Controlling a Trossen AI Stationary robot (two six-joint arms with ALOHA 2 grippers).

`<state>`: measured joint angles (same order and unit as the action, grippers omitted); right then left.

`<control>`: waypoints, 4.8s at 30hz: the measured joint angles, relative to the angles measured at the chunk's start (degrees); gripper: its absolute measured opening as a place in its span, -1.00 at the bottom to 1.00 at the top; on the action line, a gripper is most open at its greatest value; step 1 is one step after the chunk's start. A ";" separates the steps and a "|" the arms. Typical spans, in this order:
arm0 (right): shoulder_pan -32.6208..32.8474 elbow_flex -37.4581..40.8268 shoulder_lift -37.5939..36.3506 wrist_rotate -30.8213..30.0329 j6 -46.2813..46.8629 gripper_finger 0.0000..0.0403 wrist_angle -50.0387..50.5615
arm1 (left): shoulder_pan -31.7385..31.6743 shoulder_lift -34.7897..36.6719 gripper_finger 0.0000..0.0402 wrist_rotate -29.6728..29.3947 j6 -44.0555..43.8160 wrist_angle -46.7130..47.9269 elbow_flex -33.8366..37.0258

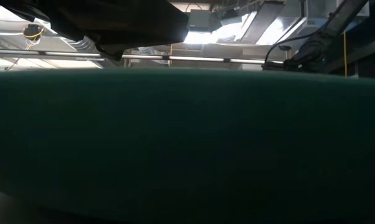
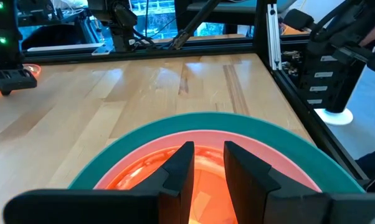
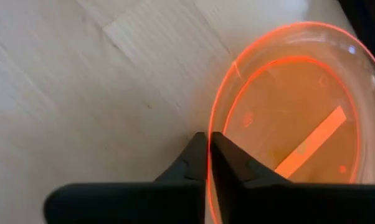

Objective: Stack plastic plates
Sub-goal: Stack the light orange plate on top of the light orange plate, then stack the light blue plate on top of the light orange plate

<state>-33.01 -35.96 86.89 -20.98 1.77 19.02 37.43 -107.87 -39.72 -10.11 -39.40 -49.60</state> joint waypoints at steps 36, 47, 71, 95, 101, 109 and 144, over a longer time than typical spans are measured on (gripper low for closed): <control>56.01 -12.07 -4.20 1.75 -0.62 -0.98 -9.62 | 0.23 0.00 -0.60 -0.02 0.07 -0.57 0.02; 65.92 -12.11 -3.68 0.68 -0.64 -0.97 -20.65 | 3.74 1.92 -0.60 -1.87 3.80 0.00 0.04; 67.87 -12.86 11.67 11.17 -0.78 -0.97 -47.60 | 7.21 4.11 -0.60 -7.32 8.64 -25.65 13.67; 66.11 -14.76 10.62 10.49 0.09 -0.15 -43.02 | 7.05 4.11 -0.60 -6.88 8.40 -27.12 14.75; 62.48 -14.82 0.48 -5.38 -5.61 0.01 -25.90 | 5.71 4.11 -0.60 -5.23 5.97 -26.29 14.75; 48.83 -14.59 -3.43 -13.82 -9.81 0.02 -9.87 | 4.02 4.09 -0.60 -3.20 2.51 -22.88 14.73; 8.18 -20.26 22.54 17.93 -25.83 -0.03 -21.43 | 3.17 4.07 -0.60 -2.76 -0.20 -18.86 14.38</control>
<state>-24.83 -56.23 109.44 -3.05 -24.06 -2.41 40.60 -103.81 -42.48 -10.31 -58.25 -35.22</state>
